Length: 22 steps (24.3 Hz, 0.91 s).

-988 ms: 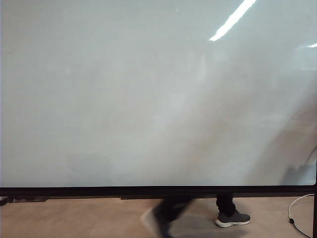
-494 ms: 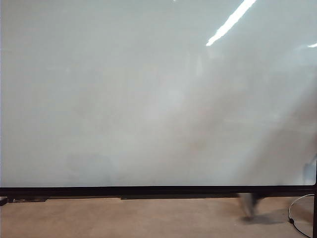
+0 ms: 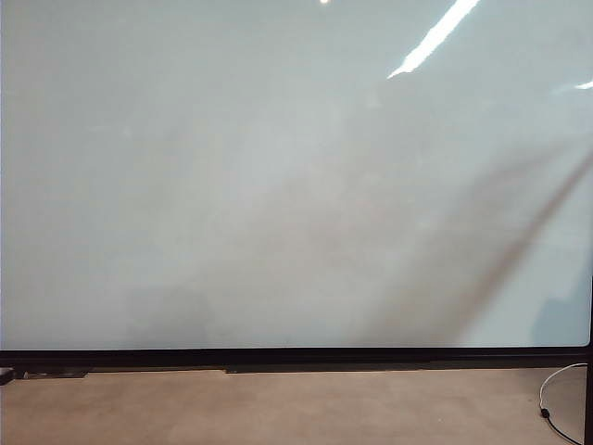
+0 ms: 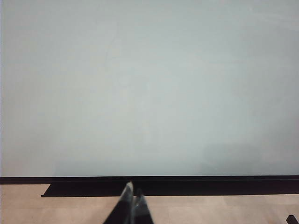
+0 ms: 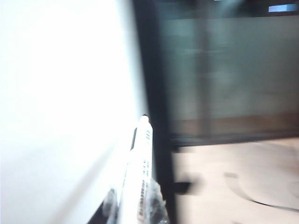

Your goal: Pick up the pen on the shelf to the right of the whiteboard and draw a check mark.

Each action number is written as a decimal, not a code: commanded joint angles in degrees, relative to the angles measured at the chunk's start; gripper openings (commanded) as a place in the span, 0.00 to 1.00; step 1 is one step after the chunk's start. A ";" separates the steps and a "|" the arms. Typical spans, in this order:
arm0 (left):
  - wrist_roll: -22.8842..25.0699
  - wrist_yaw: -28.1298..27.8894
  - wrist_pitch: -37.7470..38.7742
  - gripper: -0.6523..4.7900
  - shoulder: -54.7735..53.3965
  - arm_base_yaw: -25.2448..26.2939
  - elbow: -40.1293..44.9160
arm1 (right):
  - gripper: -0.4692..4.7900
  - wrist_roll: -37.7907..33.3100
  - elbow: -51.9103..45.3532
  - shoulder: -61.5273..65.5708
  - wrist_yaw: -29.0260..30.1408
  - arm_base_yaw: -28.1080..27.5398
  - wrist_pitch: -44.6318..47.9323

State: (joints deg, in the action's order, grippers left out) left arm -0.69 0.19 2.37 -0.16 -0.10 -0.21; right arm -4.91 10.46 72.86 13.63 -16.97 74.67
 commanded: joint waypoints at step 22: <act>0.24 0.02 -0.72 0.11 -0.02 -0.02 -0.17 | 0.07 -0.20 10.54 8.33 15.28 35.76 -7.10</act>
State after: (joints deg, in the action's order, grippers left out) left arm -0.69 0.21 2.37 -0.16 -0.10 -0.21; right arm -4.05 20.40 80.75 29.56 17.72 66.92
